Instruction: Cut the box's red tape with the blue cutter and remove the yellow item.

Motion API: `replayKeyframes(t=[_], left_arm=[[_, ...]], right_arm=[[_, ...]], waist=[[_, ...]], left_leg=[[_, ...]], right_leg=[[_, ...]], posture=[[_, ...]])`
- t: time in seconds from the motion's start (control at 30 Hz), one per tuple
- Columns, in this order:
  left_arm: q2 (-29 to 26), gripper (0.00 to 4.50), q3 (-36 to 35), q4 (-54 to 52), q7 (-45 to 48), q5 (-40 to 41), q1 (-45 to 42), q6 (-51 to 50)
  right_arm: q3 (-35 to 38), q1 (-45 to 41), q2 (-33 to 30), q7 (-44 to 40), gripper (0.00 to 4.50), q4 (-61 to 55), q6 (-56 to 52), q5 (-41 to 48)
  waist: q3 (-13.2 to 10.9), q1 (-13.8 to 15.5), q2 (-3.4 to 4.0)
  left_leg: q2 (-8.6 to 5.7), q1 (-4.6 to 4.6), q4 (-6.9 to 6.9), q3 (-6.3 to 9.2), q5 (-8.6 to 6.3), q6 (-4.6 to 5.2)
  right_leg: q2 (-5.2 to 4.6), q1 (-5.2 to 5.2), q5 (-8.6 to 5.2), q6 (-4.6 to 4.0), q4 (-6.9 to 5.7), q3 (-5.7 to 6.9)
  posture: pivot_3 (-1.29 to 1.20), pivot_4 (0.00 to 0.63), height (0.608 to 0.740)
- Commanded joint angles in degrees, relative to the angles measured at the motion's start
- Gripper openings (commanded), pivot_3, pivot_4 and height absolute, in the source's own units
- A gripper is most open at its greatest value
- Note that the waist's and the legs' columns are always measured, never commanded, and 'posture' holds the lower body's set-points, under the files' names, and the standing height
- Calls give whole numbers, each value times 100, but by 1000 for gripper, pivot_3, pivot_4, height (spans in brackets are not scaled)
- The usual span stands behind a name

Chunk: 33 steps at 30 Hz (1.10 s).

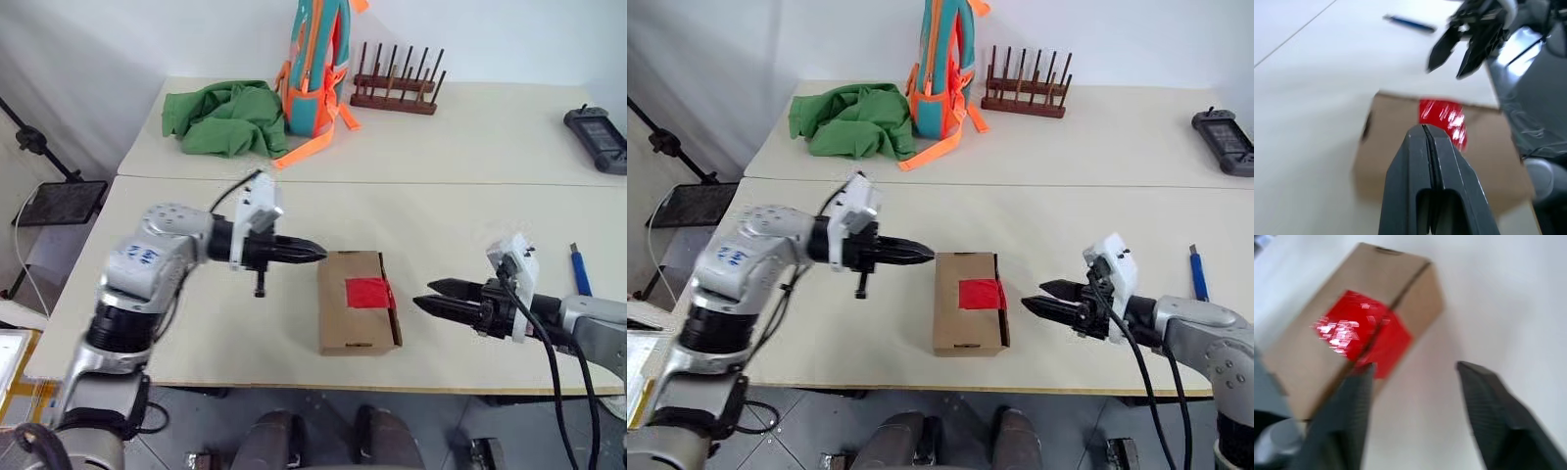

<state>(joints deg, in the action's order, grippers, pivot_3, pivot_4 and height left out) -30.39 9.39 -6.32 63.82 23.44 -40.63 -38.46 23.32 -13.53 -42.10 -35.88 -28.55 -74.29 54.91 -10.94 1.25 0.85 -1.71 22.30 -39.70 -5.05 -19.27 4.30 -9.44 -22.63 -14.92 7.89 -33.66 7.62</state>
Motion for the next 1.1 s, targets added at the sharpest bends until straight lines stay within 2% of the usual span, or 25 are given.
replayKeyframes(t=[0.03, 0.07, 0.23, 0.57, 0.77, 0.9, 1.1], left_arm=[[187, 0, 237, 201, -225, -312, -62, 401], [238, 0, 284, 277, -268, -362, -73, 450], [468, 0, 871, 660, -384, -997, -125, 996], [531, 0, 1054, 639, -432, -1178, 75, 1113], [544, 0, 1084, 628, -413, -1175, 89, 1109], [519, 0, 1097, 621, -406, -1183, 113, 1120], [533, 0, 1117, 636, -420, -1201, 133, 1120]], right_arm=[[-125, -390, 191, 439, 4348, 157, -121, 128], [-223, -459, 217, 507, 4458, 190, -118, 88], [-583, -922, 563, 1098, 4458, 565, -99, -172], [-747, -569, 584, 1164, 4458, 307, -222, -76], [-803, -365, 307, 1206, 4458, 385, -210, -340], [-1013, -346, -246, 1246, 4458, 351, -152, -721], [-1338, -785, -205, 1212, 4458, 181, -267, -695]], waist=[[-1, -3, -1], [0, 2, -1], [-1, 23, -1], [0, 23, -2], [0, 27, -2], [1, 30, -3], [1, 17, -4]], left_leg=[[0, -1, 3, -7, 0, 0], [2, 0, 4, -11, 1, 1], [0, 0, 3, -22, 3, 5], [-5, 1, 3, -18, 1, 11], [-5, -1, 3, -19, 1, 11], [-5, -2, 2, -19, 1, 11], [-3, -2, 2, -18, 1, 11]], right_leg=[[3, -4, 0, 0, -2, 3], [5, -8, 0, 0, -3, 7], [6, -12, 1, 2, -6, 15], [0, -12, 2, 4, -4, 14], [0, -11, 2, 5, -6, 14], [-2, -8, 3, 5, -3, 14], [-2, -6, 3, 5, 0, 12]], posture=[[0, 150, 740], [0, 150, 740], [0, 150, 740], [0, 150, 740], [0, 150, 740], [0, 150, 740], [0, 150, 740]])
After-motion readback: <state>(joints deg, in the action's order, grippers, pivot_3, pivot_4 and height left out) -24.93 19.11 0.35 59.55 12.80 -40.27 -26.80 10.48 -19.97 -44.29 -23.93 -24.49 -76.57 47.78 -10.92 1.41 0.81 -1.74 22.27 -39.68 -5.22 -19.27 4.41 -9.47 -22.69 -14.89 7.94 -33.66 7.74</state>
